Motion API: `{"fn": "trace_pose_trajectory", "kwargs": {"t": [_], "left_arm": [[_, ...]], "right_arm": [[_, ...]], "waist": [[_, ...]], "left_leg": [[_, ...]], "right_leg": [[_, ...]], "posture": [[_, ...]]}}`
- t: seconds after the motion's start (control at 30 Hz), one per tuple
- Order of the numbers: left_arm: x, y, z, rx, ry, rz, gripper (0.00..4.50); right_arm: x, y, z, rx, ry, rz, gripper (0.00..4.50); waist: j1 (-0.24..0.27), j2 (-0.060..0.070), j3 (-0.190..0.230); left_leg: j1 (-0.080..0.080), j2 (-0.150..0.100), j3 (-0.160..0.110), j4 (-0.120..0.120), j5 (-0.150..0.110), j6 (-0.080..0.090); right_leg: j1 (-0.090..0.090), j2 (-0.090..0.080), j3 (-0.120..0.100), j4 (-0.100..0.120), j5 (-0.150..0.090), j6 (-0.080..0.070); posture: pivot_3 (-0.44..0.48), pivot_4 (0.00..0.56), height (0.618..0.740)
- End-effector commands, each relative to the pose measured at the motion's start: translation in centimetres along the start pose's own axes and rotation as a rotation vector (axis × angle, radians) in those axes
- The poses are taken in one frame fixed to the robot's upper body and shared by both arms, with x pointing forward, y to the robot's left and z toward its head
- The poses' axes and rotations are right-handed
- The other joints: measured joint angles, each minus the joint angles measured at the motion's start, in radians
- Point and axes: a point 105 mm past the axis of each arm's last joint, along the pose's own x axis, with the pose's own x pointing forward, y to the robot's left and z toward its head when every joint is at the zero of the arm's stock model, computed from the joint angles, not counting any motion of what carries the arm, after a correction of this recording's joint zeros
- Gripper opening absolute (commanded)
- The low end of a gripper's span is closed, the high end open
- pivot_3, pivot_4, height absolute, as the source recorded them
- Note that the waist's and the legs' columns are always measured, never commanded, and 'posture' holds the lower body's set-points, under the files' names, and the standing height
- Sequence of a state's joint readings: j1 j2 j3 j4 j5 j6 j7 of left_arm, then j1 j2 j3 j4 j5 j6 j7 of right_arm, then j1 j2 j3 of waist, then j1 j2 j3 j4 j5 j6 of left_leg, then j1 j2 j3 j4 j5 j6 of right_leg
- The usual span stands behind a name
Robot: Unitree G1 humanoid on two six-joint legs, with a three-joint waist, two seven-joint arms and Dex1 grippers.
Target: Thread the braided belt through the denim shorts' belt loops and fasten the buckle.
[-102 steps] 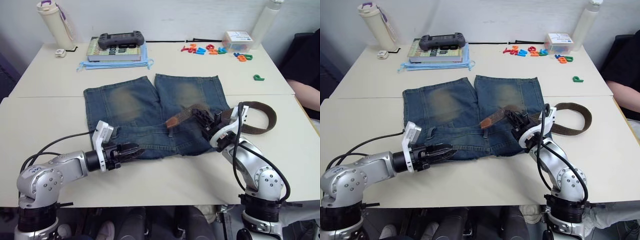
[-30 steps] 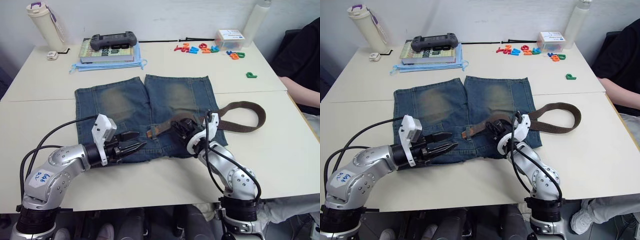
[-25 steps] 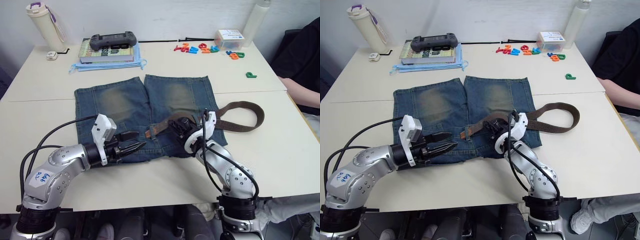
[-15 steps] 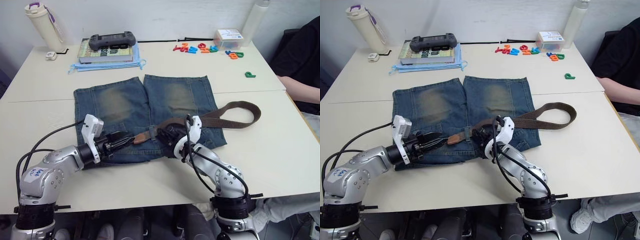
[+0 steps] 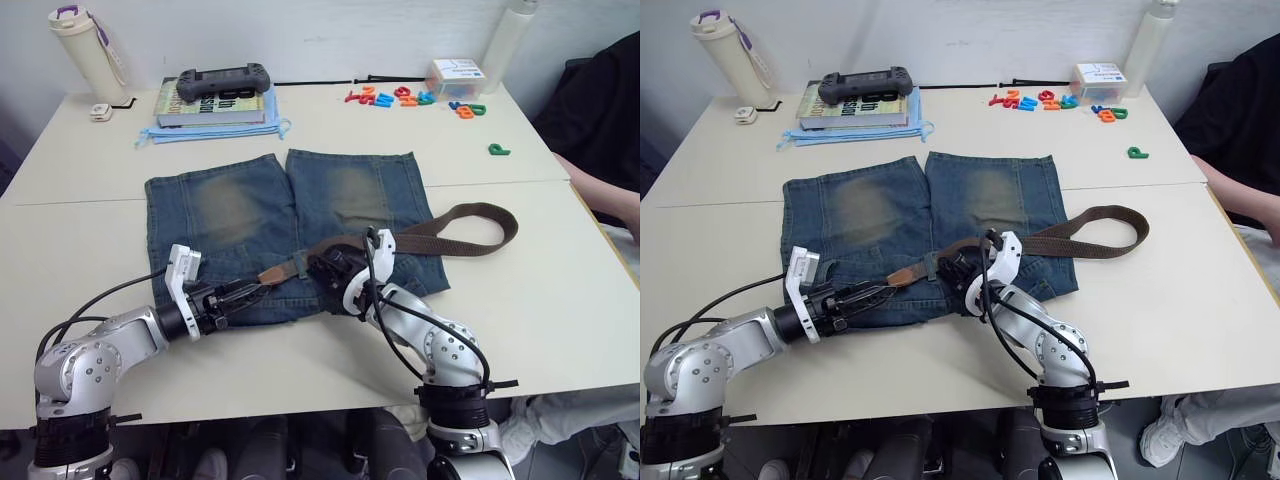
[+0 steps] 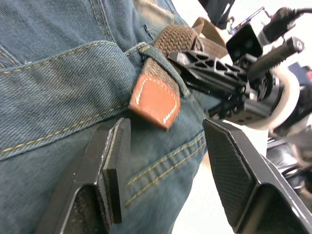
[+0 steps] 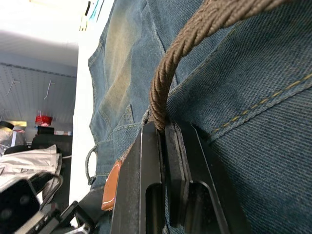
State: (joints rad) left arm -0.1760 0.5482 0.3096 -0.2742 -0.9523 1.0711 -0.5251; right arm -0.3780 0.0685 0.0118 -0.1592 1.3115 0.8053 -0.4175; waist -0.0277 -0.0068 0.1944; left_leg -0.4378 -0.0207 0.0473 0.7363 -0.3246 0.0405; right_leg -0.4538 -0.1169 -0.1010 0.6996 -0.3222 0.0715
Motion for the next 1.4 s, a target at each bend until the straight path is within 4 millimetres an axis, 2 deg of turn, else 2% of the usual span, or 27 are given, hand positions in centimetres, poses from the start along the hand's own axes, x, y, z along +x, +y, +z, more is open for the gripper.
{"fn": "trace_pose_trajectory", "kwargs": {"t": [0.03,0.3,0.43,0.63,1.13,1.4], "left_arm": [[0.1,-0.2,0.3,-0.143,-0.034,-0.032,2.68],[0.5,0.5,-0.1,-0.205,-0.036,0.010,2.68],[1.4,-0.5,0.9,-0.217,-0.073,-0.041,2.68],[1.5,-1.5,1.2,-0.217,-0.076,-0.088,2.68],[0.8,-1.9,2.0,-0.244,-0.120,-0.102,2.68],[1.5,-2.1,1.6,-0.261,-0.072,-0.063,2.68]], "right_arm": [[0.0,1.2,-0.1,-0.008,0.003,0.060,0.00],[-0.2,1.3,0.1,-0.016,-0.004,0.061,0.00],[-0.2,1.3,0.1,-0.020,-0.006,0.059,0.00],[-0.3,1.2,0.0,-0.024,-0.007,0.051,0.00],[-0.2,0.9,0.2,-0.037,-0.010,0.037,0.00],[-0.2,1.3,0.4,-0.046,-0.015,0.047,0.00]], "waist": [[-0.002,0.000,0.000],[0.000,0.000,0.000],[0.002,-0.001,-0.001],[0.001,-0.001,-0.001],[0.001,-0.001,-0.001],[0.001,-0.001,-0.001]], "left_leg": [[0.000,0.000,0.000,0.000,0.000,0.000],[0.000,0.000,0.000,0.000,0.000,0.000],[0.000,0.000,0.000,0.000,0.000,0.000],[0.000,0.000,0.000,0.000,0.000,-0.001],[0.000,0.000,0.000,0.000,0.000,-0.001],[0.000,0.000,0.000,0.000,0.000,-0.001]], "right_leg": [[0.000,0.000,0.000,0.000,0.000,0.000],[0.000,0.000,0.000,0.000,0.000,0.000],[0.000,0.000,0.000,0.000,0.000,0.000],[0.000,0.000,0.000,0.001,0.000,0.000],[0.000,0.000,0.000,0.000,0.000,0.000],[0.000,0.000,0.000,0.000,0.000,0.000]], "posture": [[0.000,0.150,0.667],[0.000,0.150,0.667],[0.000,0.150,0.667],[0.000,0.150,0.667],[0.000,0.150,0.667],[0.000,0.150,0.667]]}}
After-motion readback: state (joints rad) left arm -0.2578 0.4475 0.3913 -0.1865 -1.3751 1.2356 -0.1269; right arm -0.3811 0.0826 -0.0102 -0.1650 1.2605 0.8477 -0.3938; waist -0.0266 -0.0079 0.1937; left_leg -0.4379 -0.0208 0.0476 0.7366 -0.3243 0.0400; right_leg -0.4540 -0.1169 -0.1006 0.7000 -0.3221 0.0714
